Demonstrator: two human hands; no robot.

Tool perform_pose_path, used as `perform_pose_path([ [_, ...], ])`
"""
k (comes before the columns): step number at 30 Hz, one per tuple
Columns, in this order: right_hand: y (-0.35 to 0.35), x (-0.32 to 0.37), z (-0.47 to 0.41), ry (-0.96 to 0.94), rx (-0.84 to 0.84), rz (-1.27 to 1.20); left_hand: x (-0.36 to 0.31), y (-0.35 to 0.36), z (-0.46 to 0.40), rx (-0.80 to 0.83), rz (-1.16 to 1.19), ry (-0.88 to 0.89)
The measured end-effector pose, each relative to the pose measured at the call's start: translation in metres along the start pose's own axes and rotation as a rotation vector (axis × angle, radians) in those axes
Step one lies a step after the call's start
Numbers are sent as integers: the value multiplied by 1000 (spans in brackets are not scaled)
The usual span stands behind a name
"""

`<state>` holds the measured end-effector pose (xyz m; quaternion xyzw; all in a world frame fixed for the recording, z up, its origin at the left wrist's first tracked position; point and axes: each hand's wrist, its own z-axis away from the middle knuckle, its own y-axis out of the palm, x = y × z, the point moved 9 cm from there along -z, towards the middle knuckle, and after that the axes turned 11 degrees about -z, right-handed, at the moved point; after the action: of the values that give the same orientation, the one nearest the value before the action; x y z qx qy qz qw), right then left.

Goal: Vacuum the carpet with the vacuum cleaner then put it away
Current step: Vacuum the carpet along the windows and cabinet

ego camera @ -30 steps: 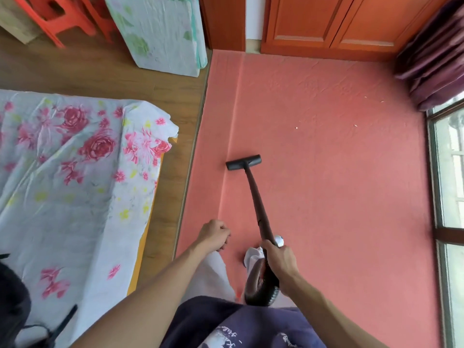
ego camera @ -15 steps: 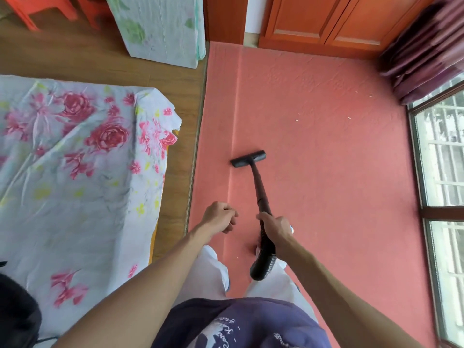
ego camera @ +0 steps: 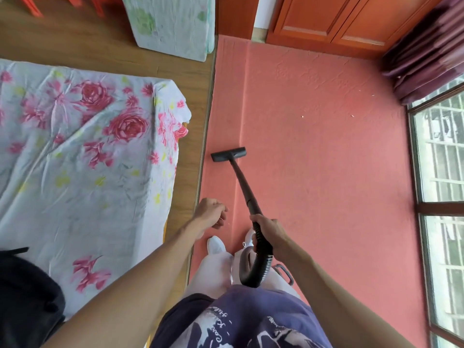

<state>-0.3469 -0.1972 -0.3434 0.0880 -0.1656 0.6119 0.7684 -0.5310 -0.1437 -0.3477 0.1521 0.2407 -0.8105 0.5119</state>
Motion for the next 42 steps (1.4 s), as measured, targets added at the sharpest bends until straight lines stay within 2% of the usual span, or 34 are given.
perform_pose_path([
  [5, 44, -24, -12, 71, 12, -12, 9, -11, 3, -2, 6, -5],
  [9, 59, -15, -21, 84, 13, -24, 10, -29, 2, -34, 24, -25],
  [21, 98, 145, -102, 49, -14, -187, -47, -62, -47, -23, -4, -76],
  [26, 123, 201, -129, 38, -62, -214, -99, -95, -82, -52, -4, -87],
  [35, 159, 277, -159, 25, -166, -269, -198, -148, -140, -84, 52, 15],
  [42, 194, 376, -165, 8, -180, -436, -250, -200, -193, 2, -13, 26],
])
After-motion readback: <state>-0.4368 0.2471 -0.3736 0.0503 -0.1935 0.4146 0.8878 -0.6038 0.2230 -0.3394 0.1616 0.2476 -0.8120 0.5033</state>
